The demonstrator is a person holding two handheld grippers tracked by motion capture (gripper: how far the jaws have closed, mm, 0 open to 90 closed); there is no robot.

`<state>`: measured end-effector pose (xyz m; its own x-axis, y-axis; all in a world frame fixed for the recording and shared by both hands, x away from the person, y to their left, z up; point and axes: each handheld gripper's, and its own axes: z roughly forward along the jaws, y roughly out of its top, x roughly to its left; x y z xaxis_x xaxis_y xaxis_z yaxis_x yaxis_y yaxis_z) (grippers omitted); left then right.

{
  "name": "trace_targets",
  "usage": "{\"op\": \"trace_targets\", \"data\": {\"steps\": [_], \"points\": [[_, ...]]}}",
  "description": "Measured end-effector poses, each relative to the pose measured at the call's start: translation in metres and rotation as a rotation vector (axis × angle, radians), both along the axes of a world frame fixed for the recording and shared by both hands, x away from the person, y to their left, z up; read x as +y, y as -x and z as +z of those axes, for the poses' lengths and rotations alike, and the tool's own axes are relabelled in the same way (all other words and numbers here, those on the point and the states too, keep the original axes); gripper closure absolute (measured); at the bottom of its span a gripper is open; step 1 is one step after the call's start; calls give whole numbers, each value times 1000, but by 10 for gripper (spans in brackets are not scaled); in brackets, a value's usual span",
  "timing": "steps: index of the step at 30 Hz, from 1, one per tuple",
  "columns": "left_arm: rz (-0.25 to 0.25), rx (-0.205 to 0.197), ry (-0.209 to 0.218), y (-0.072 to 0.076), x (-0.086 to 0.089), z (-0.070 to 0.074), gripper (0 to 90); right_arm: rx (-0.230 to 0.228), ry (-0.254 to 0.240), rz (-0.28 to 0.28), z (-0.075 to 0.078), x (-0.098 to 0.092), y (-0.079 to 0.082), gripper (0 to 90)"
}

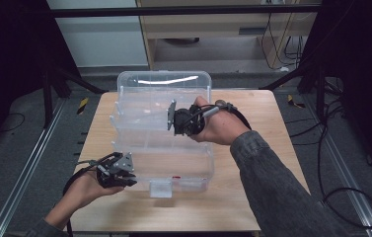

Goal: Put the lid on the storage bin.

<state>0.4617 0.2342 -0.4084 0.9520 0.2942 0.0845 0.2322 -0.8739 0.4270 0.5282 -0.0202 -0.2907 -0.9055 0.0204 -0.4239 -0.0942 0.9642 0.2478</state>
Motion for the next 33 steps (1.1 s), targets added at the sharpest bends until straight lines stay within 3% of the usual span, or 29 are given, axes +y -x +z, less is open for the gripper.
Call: {"op": "trace_targets", "data": {"steps": [12,25,33], "points": [[24,-17,10,-3,-2,-1,781,5,-6,-33,-1,2,-18,847],[26,-35,14,-1,-1,-2,768,7,-44,-13,-7,-6,11,840],[19,-43,13,0,-1,-2,767,9,-43,-2,-13,-8,24,839]]}}
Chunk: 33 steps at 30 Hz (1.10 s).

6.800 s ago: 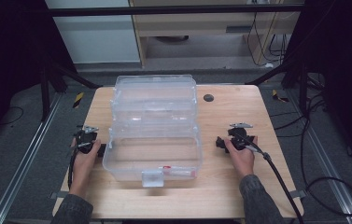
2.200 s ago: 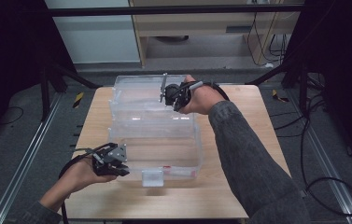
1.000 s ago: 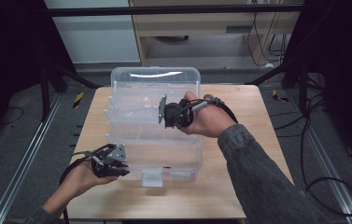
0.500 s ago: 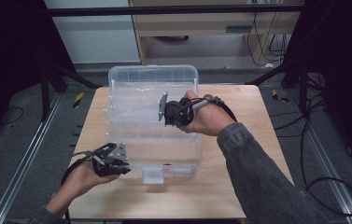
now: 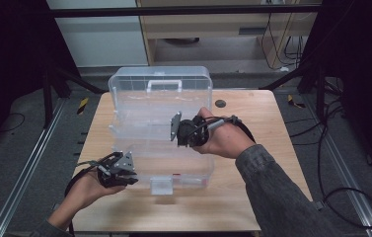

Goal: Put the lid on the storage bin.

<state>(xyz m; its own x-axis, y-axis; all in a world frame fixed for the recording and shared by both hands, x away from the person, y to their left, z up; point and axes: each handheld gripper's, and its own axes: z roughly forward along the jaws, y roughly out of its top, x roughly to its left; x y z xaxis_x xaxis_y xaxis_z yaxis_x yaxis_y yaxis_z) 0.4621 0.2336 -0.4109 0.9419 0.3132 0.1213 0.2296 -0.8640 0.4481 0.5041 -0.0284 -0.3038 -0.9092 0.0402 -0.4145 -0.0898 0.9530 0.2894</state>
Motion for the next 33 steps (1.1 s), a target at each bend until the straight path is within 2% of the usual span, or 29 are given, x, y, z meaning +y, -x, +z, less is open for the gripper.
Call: {"op": "trace_targets", "data": {"steps": [6,13,14,16,17,19,20,26,29,30,33], "points": [[-3,-7,1,1,0,0,763,35,14,5,-4,0,7,840],[-5,-13,13,2,2,-1,758,42,15,14,-6,-1,8,837],[35,7,29,5,2,-2,756,42,13,15,-6,-1,8,836],[53,12,35,6,2,-3,752,42,6,14,-6,-1,8,835],[47,2,28,5,2,-3,734,44,9,15,-6,-2,8,834],[69,-1,30,5,3,-4,671,43,9,16,-6,-2,8,832],[23,-28,21,2,5,-1,665,44,8,14,-6,-2,8,829],[32,-52,101,12,14,12,521,46,4,21,-6,-3,8,809],[31,-57,149,17,18,20,495,46,4,20,-6,-3,8,803],[37,-75,160,18,20,23,479,46,3,21,-6,-4,8,802],[38,-70,207,22,22,29,450,45,-3,20,-7,-4,9,793]]}}
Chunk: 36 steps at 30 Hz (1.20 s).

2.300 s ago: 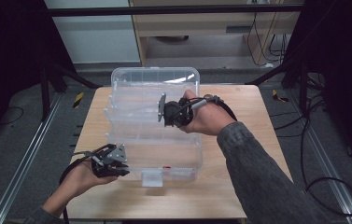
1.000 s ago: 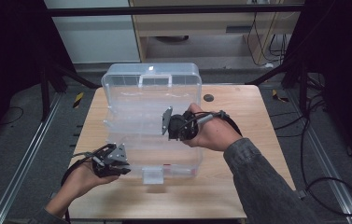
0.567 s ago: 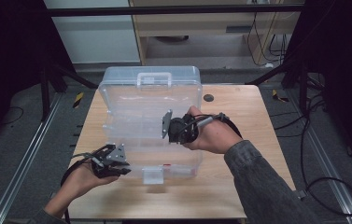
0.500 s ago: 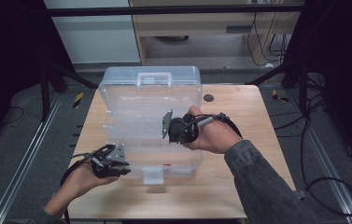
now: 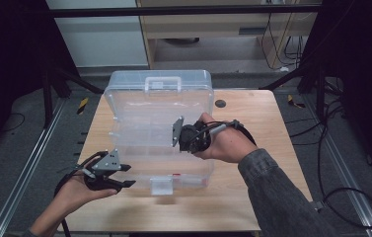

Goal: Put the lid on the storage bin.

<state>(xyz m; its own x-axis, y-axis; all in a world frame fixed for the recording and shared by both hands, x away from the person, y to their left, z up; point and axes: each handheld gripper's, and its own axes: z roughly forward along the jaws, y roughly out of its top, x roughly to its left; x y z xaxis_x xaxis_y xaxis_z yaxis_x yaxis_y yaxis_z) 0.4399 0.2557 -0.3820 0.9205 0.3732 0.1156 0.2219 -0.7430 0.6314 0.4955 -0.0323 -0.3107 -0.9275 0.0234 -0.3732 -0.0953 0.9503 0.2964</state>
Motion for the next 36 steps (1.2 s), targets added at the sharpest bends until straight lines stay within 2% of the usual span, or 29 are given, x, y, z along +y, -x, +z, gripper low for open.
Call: {"op": "trace_targets", "data": {"steps": [4,8,10,11,13,14,15,17,18,19,20,21,25,28,31,33,36], "points": [[4,10,43,3,4,6,410,1,-6,-2,0,-1,0,785],[13,-5,101,7,9,18,399,2,-8,-3,-1,-1,1,780],[29,-23,129,9,14,30,421,2,-11,-2,-1,-1,1,775],[35,-44,140,10,17,36,515,1,-12,0,-1,-1,1,769],[57,-90,154,11,23,48,533,-1,-13,2,-1,-2,1,765],[73,-100,175,8,27,54,557,-1,-29,-1,-2,-3,1,760],[73,-100,175,8,27,54,568,-1,-29,-1,-2,-3,1,760],[98,-91,215,0,35,62,588,-3,-24,-2,-2,-4,3,752],[73,-94,238,-7,37,65,620,-6,-25,-1,-2,-4,3,749],[383,15,685,4,7,58,649,-6,-27,-3,-3,-4,4,746],[388,19,683,0,9,60,675,-10,-28,-3,-3,-4,4,745],[368,16,639,-7,16,66,688,-12,-29,-3,-3,-3,4,744],[401,10,656,-23,18,80,770,-12,-30,-6,-3,-3,4,743],[413,-9,635,-34,18,89,787,-14,-27,-3,-3,-2,4,738],[436,-1,631,-45,19,93,813,-17,-38,-4,-4,-3,5,739],[450,18,632,-54,20,95,845,-16,-40,-3,-4,-4,5,738],[445,69,658,-64,23,98,878,-20,-45,0,-5,-4,5,736]]}}
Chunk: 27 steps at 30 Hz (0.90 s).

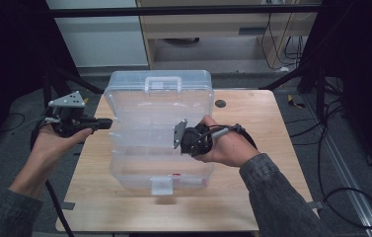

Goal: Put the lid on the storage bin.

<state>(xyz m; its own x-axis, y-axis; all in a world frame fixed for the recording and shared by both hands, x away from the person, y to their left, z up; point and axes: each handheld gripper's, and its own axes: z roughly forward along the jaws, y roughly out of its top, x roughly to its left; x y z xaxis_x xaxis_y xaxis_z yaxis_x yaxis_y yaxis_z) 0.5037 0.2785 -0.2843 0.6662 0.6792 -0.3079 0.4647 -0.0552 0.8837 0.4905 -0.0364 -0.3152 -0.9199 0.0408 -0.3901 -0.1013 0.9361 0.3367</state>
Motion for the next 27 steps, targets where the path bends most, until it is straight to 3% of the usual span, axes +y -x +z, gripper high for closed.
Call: {"op": "trace_targets", "data": {"steps": [8,17,27], "points": [[28,15,-15,-14,3,4,866,2,-1,0,0,-1,0,734],[45,56,-20,-28,10,-3,894,-1,1,1,-1,0,2,724],[55,65,-15,-36,13,-4,896,-2,3,9,-2,-2,4,727]]}}
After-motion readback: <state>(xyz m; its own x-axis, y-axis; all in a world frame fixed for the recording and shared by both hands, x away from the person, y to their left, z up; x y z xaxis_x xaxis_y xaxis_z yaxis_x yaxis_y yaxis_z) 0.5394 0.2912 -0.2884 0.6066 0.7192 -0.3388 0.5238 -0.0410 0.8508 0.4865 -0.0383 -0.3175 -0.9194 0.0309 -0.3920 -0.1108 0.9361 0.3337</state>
